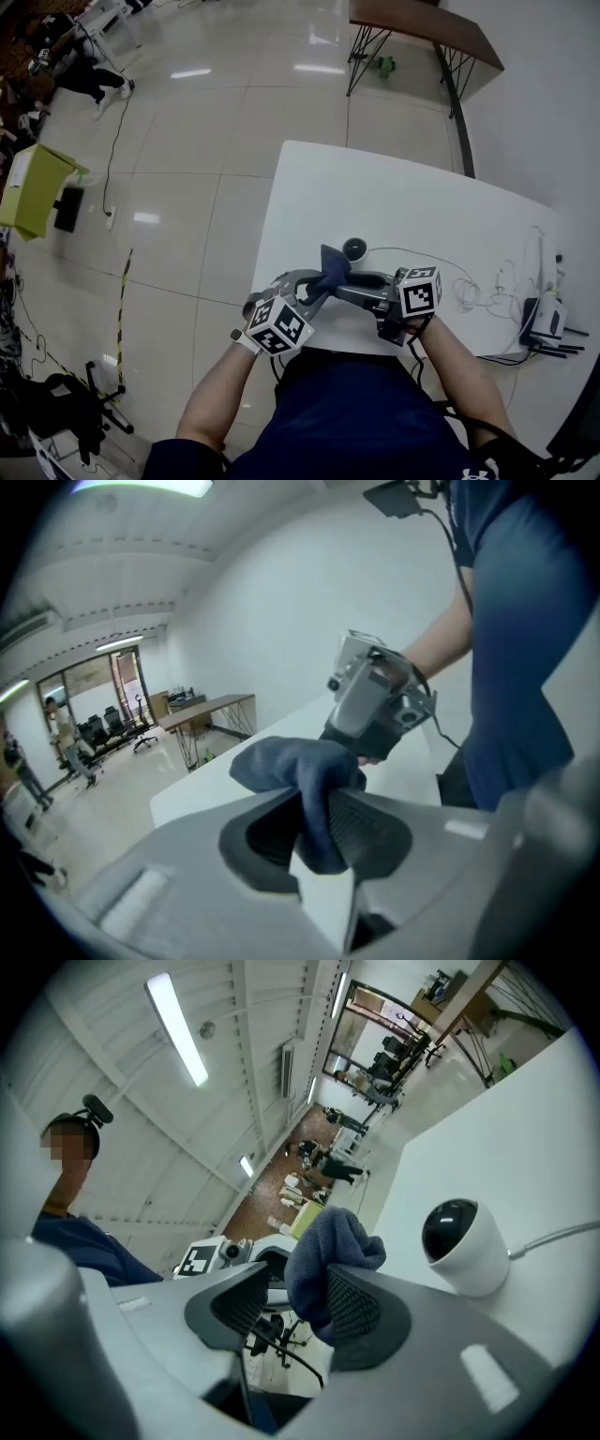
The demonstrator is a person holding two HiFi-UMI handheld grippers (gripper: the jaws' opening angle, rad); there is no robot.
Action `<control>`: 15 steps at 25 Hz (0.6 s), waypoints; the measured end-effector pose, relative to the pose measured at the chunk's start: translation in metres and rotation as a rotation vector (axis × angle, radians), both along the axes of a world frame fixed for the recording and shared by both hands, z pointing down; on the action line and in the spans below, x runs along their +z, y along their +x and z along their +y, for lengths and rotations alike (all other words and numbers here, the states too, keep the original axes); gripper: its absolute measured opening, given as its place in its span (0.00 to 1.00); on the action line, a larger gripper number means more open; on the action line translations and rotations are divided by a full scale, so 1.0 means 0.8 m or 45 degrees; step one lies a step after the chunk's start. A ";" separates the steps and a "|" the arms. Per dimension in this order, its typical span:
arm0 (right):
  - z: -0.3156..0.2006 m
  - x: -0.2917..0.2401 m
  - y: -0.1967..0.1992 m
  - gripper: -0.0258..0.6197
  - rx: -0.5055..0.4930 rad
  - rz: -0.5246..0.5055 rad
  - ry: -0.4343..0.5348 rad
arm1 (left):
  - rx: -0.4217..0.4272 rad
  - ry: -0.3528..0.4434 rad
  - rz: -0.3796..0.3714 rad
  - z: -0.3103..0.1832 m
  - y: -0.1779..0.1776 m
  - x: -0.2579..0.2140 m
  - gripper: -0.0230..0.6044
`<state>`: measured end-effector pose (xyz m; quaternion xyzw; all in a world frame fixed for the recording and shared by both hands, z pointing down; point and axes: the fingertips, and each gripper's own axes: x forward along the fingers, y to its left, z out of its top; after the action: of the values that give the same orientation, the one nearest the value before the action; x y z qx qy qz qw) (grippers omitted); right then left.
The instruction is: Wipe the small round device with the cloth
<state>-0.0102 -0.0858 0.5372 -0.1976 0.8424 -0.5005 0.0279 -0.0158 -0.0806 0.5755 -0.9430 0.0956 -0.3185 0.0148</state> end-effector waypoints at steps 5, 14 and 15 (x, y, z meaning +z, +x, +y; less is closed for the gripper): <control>-0.021 -0.027 0.047 0.32 0.258 -0.024 0.089 | -0.115 -0.029 0.083 -0.039 0.009 -0.023 0.16; -0.031 0.006 0.200 0.21 0.856 0.139 0.027 | 0.314 0.191 -0.289 -0.042 0.086 -0.006 0.17; -0.027 0.012 0.205 0.21 0.873 0.143 0.012 | 0.325 0.189 -0.304 -0.044 0.089 -0.004 0.17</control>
<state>0.1538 -0.1076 0.5469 -0.4964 0.7294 -0.4465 0.1489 0.0558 -0.1154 0.5721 -0.8992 -0.0041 -0.4159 0.1358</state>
